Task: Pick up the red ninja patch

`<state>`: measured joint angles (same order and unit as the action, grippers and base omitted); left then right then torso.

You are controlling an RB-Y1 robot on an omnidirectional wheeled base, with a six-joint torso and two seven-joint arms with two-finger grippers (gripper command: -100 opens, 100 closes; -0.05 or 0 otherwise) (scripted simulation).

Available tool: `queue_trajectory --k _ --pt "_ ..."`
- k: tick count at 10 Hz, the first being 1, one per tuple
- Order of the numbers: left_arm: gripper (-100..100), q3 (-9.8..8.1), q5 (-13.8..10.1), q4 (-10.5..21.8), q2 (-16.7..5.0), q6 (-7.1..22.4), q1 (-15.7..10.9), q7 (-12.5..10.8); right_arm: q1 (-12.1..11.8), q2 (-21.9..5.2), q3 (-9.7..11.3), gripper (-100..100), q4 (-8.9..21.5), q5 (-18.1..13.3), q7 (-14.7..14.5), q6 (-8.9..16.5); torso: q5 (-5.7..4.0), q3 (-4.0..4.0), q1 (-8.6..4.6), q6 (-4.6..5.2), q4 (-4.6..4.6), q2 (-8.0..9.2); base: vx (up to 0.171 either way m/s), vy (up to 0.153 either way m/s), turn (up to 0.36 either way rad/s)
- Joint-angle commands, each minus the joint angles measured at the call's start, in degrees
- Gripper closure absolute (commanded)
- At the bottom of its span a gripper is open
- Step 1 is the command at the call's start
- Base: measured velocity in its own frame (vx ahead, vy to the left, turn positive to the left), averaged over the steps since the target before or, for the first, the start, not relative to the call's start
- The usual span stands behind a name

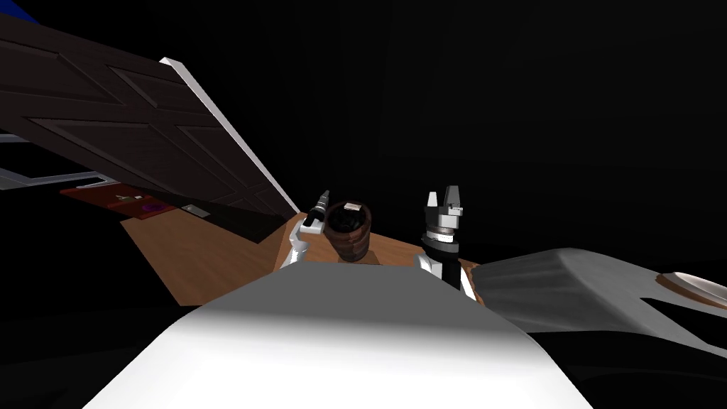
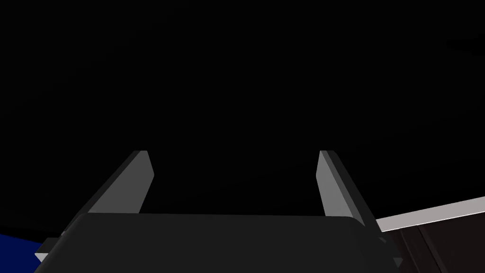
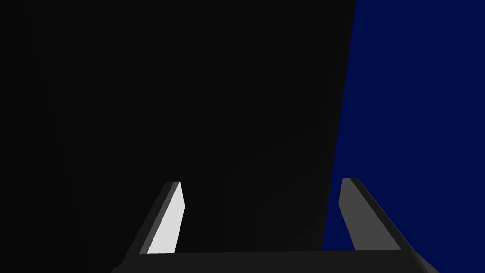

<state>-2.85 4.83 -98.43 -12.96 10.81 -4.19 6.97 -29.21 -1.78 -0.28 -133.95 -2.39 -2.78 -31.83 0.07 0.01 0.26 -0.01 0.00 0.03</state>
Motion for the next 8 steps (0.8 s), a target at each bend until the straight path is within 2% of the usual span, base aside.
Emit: queue_trajectory --k 1,2,4,5,7,8 --pt "-100 -0.08 -0.27 0.85 -0.41 2.02 -1.02 -0.18 0.0 0.0 0.0 0 0.0 0.0 0.0 0.0 0.0 0.0 0.0 0.0 0.0 0.0 -0.008 0.033 -0.005" --pt "-100 -0.08 -0.64 3.6 -0.54 4.13 -3.73 -0.27 0.0 0.0 0.0 0 0.0 0.0 0.0 0.0 -0.02 0.0 -0.12 0.0 0.0 -0.01 -0.01 0.061 0.018" --pt "-100 -0.08 -0.64 3.83 -0.54 6.47 -4.25 -0.27 0.0 0.0 0.0 0 0.0 0.0 0.0 0.0 -0.01 0.0 -0.06 0.0 0.0 -0.01 -0.008 0.045 -0.003" --pt "-100 -0.05 -1.03 6.4 -0.64 8.79 -6.96 -0.37 0.0 0.0 0.0 0 0.0 0.0 0.0 0.0 -0.03 -0.01 -0.15 -0.01 0.0 -0.01 -0.003 0.054 0.016" --pt "-100 -0.05 -1.03 6.87 -0.64 10.92 -7.43 -0.37 0.0 0.0 0.0 0 0.0 0.0 0.0 0.0 -0.01 -0.02 -0.07 -0.01 -0.01 -0.03 -0.005 0.047 -0.001" --pt "-100 0.02 -1.46 9.58 -0.71 13.16 -10.12 -0.5 0.0 0.0 0.0 0 0.0 0.0 0.0 0.0 -0.03 -0.01 -0.14 -0.01 -0.01 -0.01 -0.014 0.051 0.021"
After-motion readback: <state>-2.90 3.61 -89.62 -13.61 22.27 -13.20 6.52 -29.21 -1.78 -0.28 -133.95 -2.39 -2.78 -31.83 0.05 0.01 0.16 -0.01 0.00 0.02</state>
